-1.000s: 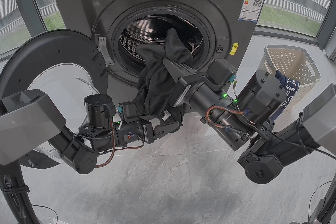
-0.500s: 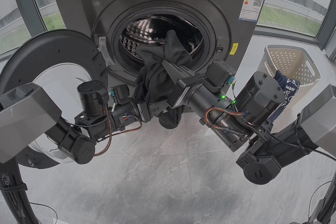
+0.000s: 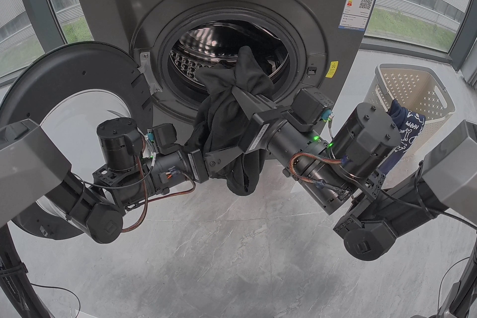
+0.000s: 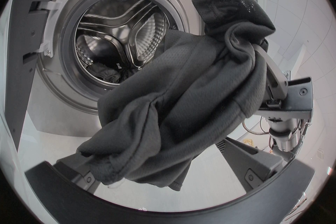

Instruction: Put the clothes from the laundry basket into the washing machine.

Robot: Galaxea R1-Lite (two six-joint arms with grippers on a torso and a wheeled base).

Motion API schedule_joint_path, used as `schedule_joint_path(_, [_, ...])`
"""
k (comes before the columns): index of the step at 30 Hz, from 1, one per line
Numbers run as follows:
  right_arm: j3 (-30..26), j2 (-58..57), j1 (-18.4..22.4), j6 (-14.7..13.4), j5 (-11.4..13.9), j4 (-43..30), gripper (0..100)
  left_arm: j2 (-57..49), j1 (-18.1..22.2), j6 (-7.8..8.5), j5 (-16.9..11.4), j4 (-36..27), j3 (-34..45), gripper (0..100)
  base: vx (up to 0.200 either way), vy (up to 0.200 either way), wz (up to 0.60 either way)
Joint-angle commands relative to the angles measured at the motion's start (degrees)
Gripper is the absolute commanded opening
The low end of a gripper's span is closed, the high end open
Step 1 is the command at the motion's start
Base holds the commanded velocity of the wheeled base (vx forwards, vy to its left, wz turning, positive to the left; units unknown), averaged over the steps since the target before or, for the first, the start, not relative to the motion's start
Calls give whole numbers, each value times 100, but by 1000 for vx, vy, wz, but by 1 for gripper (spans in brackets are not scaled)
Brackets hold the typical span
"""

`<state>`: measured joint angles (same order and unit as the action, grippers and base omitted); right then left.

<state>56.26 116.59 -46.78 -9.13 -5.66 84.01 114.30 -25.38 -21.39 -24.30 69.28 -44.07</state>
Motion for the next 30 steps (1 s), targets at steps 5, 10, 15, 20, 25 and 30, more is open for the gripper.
schedule_joint_path(5, [-1,57,28,-1,-6,2,0,-92,-116,30,4,86,478,100,0,0,0])
schedule_joint_path(10, [8,101,37,-1,-6,2,0,-268,-160,30,-58,341,636,100,0,0,0])
schedule_joint_path(15, [17,118,37,-1,-14,2,0,-426,-230,21,-67,297,742,100,0,0,0])
schedule_joint_path(20, [17,136,37,-1,-14,2,0,-277,-257,39,-49,341,751,100,0,0,0])
schedule_joint_path(25, [25,127,28,8,-14,2,0,128,-248,48,4,560,672,100,0,0,0])
schedule_joint_path(30, [8,118,28,8,-14,11,0,409,-99,215,4,666,610,100,0,0,0])
